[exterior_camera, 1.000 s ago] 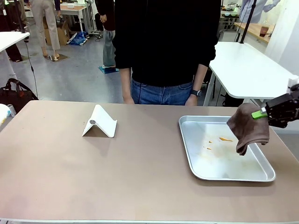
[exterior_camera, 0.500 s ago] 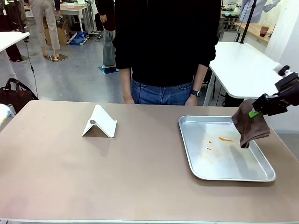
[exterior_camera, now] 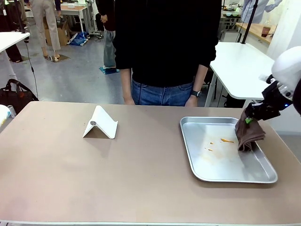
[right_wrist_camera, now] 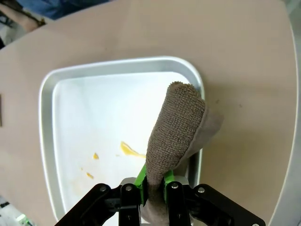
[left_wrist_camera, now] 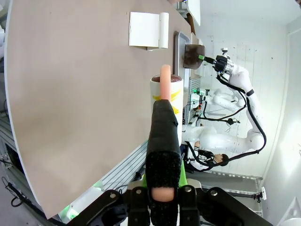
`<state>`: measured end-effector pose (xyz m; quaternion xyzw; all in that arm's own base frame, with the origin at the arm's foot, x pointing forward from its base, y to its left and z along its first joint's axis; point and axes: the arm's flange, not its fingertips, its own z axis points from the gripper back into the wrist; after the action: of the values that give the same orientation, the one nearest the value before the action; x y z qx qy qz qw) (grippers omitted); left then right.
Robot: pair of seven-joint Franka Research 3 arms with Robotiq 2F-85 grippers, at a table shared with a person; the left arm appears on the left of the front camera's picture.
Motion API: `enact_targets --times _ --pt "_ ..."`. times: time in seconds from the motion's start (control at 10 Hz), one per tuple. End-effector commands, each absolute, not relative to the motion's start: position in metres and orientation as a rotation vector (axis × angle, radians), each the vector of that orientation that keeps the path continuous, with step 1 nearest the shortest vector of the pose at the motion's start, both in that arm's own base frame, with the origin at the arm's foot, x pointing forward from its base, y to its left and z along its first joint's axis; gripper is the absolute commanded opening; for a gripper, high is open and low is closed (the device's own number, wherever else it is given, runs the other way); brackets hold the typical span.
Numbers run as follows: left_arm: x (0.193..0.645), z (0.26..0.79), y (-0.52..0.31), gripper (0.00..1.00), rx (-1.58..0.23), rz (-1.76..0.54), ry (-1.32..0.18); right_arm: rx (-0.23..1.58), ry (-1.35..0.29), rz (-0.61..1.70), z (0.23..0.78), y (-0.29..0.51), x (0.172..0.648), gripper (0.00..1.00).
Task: Clean the surface of the table.
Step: Clean the area not pointed to by the person.
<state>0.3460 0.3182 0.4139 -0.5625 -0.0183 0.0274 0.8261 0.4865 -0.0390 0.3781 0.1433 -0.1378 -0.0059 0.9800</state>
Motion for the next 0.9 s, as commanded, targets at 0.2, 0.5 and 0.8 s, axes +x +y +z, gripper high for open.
enact_targets --times 0.2,0.5,0.8 --pt "0.344 0.418 0.316 0.22 -1.198 0.061 -0.045 0.376 -0.230 -0.011 0.352 -0.016 0.506 0.12" --pt "0.344 0.418 0.316 0.22 -1.198 0.061 -0.045 0.441 -0.165 0.021 0.327 0.006 0.508 0.12" --pt "0.344 0.418 0.316 0.22 -1.198 0.061 -0.045 0.488 -0.106 0.081 0.312 0.027 0.502 0.12"
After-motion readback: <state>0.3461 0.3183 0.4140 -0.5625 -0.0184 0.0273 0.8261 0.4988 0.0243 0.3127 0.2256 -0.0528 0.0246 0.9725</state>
